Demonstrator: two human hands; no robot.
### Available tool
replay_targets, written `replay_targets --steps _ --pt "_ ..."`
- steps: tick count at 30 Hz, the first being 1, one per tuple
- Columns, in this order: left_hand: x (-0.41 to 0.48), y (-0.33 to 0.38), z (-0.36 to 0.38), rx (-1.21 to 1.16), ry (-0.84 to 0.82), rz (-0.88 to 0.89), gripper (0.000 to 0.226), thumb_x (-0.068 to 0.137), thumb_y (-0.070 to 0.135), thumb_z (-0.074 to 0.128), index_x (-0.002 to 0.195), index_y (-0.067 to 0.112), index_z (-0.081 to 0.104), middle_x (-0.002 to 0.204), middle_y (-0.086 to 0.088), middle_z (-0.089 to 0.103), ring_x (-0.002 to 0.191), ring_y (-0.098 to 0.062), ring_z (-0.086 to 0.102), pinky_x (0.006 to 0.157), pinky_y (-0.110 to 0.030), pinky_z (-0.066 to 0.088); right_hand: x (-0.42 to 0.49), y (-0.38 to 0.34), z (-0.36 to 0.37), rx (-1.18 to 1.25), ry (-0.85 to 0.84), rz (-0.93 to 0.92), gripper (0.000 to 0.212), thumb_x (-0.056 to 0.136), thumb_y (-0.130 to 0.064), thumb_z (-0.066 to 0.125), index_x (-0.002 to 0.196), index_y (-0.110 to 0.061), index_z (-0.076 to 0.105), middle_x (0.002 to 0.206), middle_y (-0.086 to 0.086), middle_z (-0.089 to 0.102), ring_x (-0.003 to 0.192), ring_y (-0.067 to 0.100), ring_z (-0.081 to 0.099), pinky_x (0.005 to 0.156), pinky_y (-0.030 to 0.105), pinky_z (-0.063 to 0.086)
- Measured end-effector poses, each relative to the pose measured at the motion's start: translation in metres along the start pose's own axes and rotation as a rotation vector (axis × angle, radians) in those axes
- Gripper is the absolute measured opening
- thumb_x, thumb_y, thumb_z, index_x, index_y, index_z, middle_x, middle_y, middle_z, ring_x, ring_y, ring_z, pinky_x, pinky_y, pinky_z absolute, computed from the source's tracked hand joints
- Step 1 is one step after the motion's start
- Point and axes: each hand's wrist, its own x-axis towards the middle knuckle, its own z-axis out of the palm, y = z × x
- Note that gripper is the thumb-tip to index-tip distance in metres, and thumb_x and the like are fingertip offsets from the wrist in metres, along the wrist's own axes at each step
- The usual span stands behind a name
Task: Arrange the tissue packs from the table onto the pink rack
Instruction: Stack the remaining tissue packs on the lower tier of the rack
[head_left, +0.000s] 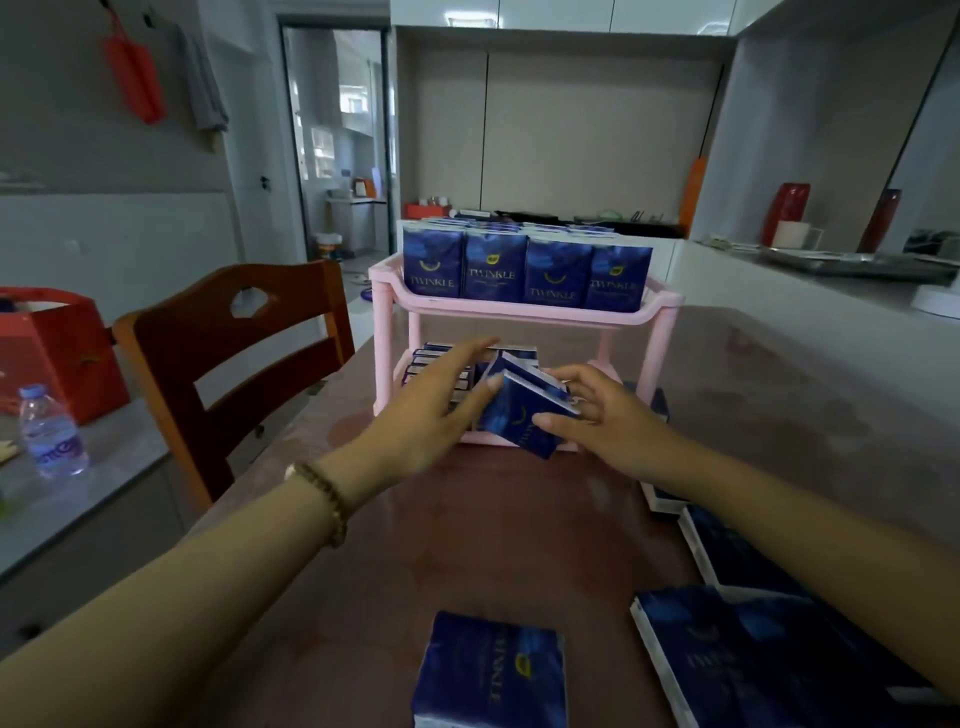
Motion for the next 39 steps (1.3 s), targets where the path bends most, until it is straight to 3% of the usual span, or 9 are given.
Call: replay_targets --steps 3,7,11,13,17,21,27,32,39 --pt "-0.008 -0.021 0.006 0.423 0.148 -0.061 0.053 0.098 0.037 0.025 0.143 0.012 0.033 0.145 -0.009 0.043 0.134 -0.023 0.038 0.113 -0.033 0.027 0.013 0.011 0.0 -0.063 0.064 0.026 0.037 0.085 -0.015 0.064 0.117 -0.017 0.046 0.113 -0.004 0.056 0.092 0.004 0.061 0.071 0.013 0.054" --pt "-0.016 -0.043 0.013 0.657 0.067 0.036 0.055 0.095 0.036 0.027 0.136 0.004 0.044 0.137 -0.015 0.052 0.129 -0.033 0.046 0.111 -0.04 0.02 0.034 0.015 0.001 -0.142 0.099 0.03 0.041 0.086 -0.017 0.063 0.124 -0.013 0.046 0.105 -0.006 0.055 0.087 0.007 0.058 0.068 0.009 0.05" --pt "-0.018 -0.047 0.016 0.629 0.054 0.012 0.057 0.094 0.041 0.023 0.139 0.01 0.042 0.14 -0.01 0.05 0.132 -0.027 0.043 0.113 -0.025 0.012 0.052 0.017 -0.004 -0.263 0.114 -0.002 0.047 0.085 -0.023 0.065 0.127 -0.014 0.045 0.117 0.004 0.053 0.1 0.022 0.057 0.085 0.027 0.049" --pt "-0.017 -0.048 0.016 0.629 0.055 0.003 0.057 0.094 0.041 0.023 0.139 0.011 0.042 0.14 -0.008 0.049 0.132 -0.026 0.043 0.113 -0.022 0.009 0.055 0.022 -0.004 -0.36 0.091 -0.028 0.047 0.085 -0.023 0.065 0.127 -0.015 0.045 0.115 0.001 0.051 0.094 0.012 0.053 0.077 0.016 0.043" --pt "-0.017 -0.05 0.018 0.609 0.043 -0.008 0.061 0.093 0.045 0.018 0.14 0.013 0.04 0.143 -0.006 0.046 0.134 -0.022 0.038 0.114 -0.026 0.012 0.058 0.031 -0.004 -0.551 0.101 -0.1 0.049 0.082 -0.023 0.069 0.126 -0.017 0.048 0.113 -0.001 0.045 0.08 -0.003 0.045 0.071 0.01 0.035" --pt "-0.017 -0.049 0.017 0.605 0.046 0.002 0.062 0.092 0.047 0.017 0.141 0.015 0.038 0.144 -0.005 0.044 0.136 -0.021 0.036 0.114 -0.026 0.011 0.069 0.034 0.0 -0.575 0.145 -0.072 0.051 0.079 -0.02 0.072 0.126 -0.016 0.051 0.12 0.008 0.039 0.099 0.011 0.048 0.085 0.017 0.04" --pt "-0.017 -0.049 0.017 0.597 0.037 -0.009 0.065 0.091 0.049 0.015 0.142 0.015 0.036 0.146 -0.005 0.042 0.137 -0.021 0.035 0.115 -0.028 0.013 0.082 0.038 0.007 -0.623 0.17 -0.026 0.052 0.077 -0.021 0.075 0.122 -0.015 0.049 0.126 0.013 0.038 0.085 0.019 0.051 0.089 0.03 0.047" --pt "-0.017 -0.049 0.016 0.581 0.02 -0.009 0.067 0.089 0.051 0.013 0.144 0.017 0.033 0.148 -0.003 0.039 0.138 -0.02 0.032 0.114 -0.026 0.01 0.07 0.034 0.003 -0.595 0.146 0.01 0.055 0.081 -0.024 0.071 0.127 -0.014 0.044 0.131 0.013 0.036 0.095 0.023 0.052 0.093 0.031 0.044" --pt "-0.021 -0.037 0.01 0.467 0.06 0.086 0.055 0.093 0.045 0.025 0.137 0.018 0.043 0.139 -0.002 0.048 0.131 -0.019 0.041 0.112 -0.028 0.024 0.01 -0.002 -0.007 -0.445 0.043 -0.056 0.041 0.082 -0.031 0.068 0.119 -0.026 0.051 0.118 -0.013 0.046 0.099 0.008 0.056 0.093 0.031 0.049"
